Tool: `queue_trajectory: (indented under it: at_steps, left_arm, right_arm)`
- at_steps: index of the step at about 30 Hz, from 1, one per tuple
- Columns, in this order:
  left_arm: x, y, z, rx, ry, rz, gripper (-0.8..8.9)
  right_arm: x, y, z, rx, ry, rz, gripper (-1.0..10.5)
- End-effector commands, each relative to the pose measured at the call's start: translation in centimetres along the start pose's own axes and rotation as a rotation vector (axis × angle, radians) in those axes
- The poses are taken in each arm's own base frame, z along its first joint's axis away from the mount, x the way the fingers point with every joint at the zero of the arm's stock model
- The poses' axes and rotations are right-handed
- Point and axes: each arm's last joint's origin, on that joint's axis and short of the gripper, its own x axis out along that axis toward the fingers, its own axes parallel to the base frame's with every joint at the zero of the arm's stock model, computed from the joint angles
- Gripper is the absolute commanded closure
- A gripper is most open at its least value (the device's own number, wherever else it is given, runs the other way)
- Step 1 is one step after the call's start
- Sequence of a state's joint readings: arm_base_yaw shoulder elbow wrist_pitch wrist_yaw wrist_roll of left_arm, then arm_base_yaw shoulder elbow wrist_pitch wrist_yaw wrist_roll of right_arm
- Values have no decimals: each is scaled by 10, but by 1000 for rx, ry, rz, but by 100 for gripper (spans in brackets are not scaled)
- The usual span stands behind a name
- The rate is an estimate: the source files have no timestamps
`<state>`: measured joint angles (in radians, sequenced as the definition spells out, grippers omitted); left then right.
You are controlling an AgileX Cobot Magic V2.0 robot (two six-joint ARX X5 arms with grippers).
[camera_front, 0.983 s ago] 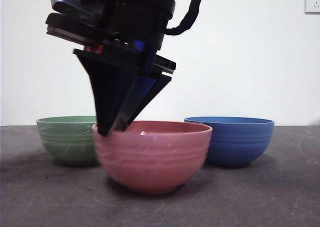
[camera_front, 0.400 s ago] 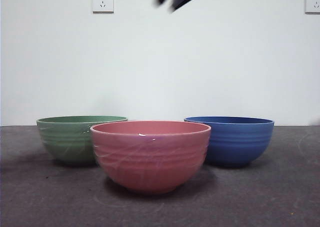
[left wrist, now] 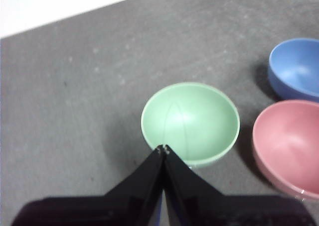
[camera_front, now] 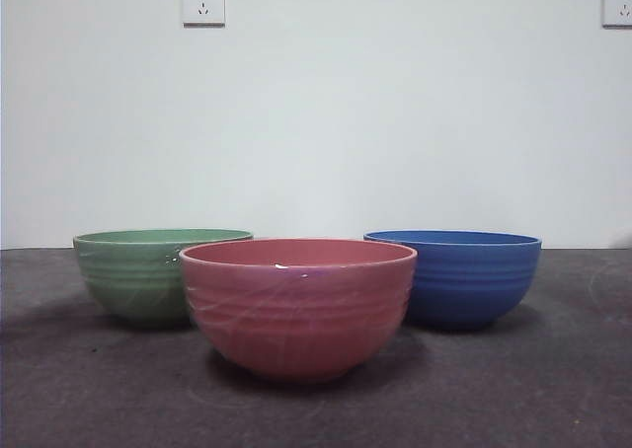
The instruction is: Pick up the green bowl on the top,put the green bowl on the left,pick up the red bowl in the middle,put the red bowl on the right
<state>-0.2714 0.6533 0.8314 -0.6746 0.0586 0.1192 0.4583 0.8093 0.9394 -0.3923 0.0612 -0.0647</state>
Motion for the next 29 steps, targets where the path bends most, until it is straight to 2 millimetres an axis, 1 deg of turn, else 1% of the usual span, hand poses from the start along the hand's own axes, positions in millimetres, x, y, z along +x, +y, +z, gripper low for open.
queue_trajectory:
  at_steps: [1, 2, 4, 6, 10, 22, 23, 25, 27, 29]
  left_arm:
    - [4, -2, -21, -49, -32, 11, 820]
    - [5, -2, -26, -55, -53, 12, 820]
    - [6, -2, -29, -79, -85, 13, 819]
    - [6, -2, -28, -115, -88, 12, 818]
    - [7, -3, -29, -121, -71, 10, 817]
    - [7, -4, -30, -118, -70, 2, 817]
    - [3, -4, -31, -115, -77, 4, 817]
    - [-13, -4, -36, -98, -110, 56, 817]
    - [-31, -4, -41, -67, -175, 110, 817]
    - [-44, -4, -50, -74, -250, 138, 817]
  right_arm:
    - [-15, 0, -25, 51, -66, -31, 958]
    - [-19, 0, -31, 55, -89, -30, 958]
    - [-26, 0, -37, 56, -109, -32, 957]
    - [-30, 0, -37, 55, -120, -33, 942]
    - [-36, -1, -36, 55, -140, -32, 942]
    - [-36, -1, -36, 55, -141, -30, 942]
    - [-36, -1, -36, 55, -140, -30, 942]
    - [-35, 0, -37, 54, -133, -30, 942]
    - [-35, 0, -38, 54, -121, -29, 942]
    - [-35, 0, -40, 53, -107, -29, 942]
